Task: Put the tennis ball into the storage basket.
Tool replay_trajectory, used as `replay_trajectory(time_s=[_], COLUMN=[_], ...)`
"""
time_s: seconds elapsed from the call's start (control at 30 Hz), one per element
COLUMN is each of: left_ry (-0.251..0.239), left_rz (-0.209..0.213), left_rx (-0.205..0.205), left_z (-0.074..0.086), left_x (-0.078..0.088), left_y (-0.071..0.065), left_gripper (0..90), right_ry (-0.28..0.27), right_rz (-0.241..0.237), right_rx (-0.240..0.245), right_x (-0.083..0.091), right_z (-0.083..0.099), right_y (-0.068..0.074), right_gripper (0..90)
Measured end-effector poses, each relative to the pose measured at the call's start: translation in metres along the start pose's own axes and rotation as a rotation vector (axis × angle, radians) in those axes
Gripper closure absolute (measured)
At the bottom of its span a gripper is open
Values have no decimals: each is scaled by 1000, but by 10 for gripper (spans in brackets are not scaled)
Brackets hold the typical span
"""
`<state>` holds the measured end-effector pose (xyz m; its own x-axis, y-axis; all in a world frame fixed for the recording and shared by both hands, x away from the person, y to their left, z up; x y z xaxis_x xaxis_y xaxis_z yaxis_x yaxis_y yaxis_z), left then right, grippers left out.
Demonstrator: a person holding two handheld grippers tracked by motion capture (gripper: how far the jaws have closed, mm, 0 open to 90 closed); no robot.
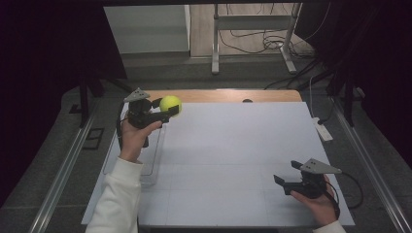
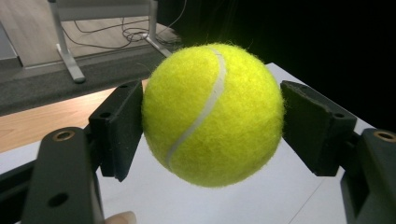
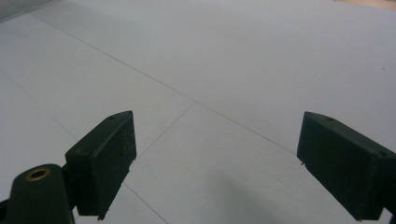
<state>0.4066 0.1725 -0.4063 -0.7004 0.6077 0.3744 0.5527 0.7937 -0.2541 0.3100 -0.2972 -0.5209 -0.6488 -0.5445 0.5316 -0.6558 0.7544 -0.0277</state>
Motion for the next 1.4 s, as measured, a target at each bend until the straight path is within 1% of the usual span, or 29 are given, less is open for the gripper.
replay_trajectory(time_s=[0.5,0.67,1.07,1.4], left_ry=[-17,-18,-28,-36], left_rz=[-16,-41,-69,-105], left_rx=[27,30,41,59], left_z=[0,0,0,2], left_x=[6,8,12,17], left_y=[12,17,25,38], left_gripper=[266,266,266,266], right_ry=[3,2,2,3], right_rz=[0,0,0,3], right_rx=[2,1,1,4], right_x=[0,-1,-1,-1], right_z=[0,0,0,0], right_y=[0,0,0,0], right_gripper=[123,123,123,123])
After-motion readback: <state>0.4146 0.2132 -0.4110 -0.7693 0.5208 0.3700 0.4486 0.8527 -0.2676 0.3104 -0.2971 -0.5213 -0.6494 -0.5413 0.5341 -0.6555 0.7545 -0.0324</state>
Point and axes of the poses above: each handheld gripper's, and its own axes: x roughly backward along the jaws, z roughly out of its underside, y roughly to its left, the point moved 4 cm from there along -x, roughly forward along the jaws, and after that the axes turned 2 degrees about x, right-handed, at the moved point
